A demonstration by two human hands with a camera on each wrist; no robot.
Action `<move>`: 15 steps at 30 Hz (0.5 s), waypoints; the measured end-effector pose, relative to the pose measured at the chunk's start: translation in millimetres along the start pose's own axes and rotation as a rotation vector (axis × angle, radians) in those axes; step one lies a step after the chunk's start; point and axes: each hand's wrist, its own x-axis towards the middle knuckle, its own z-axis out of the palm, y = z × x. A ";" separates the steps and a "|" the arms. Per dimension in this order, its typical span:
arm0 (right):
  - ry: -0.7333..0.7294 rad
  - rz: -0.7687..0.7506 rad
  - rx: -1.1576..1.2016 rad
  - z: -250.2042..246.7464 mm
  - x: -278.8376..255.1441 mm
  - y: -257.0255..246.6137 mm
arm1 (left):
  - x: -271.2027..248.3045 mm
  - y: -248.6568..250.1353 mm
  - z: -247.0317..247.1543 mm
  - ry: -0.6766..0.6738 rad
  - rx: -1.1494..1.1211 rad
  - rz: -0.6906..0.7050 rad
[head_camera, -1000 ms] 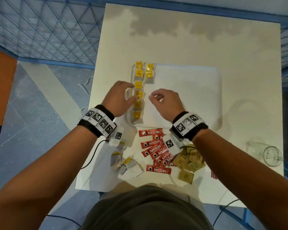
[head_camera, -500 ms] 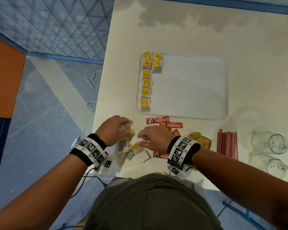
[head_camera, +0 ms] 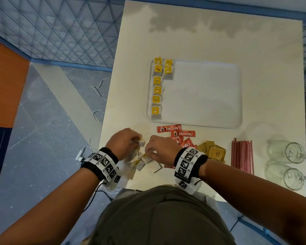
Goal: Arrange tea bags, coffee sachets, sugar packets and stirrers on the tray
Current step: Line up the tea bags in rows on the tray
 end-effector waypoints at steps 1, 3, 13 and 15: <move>0.019 -0.011 0.038 -2.8 -1.8 1.3 | 0.4 -0.4 0.3 0.002 -0.004 0.002; 0.064 -0.024 0.102 -9.8 -5.4 4.2 | 1.5 -0.9 0.3 0.008 -0.026 -0.008; 0.252 0.146 0.361 -44.7 -19.3 16.9 | 7.0 3.9 -9.0 0.022 -0.215 -0.045; 0.321 0.158 0.397 -53.3 -20.6 17.3 | 8.3 11.4 -15.5 0.028 -0.257 -0.039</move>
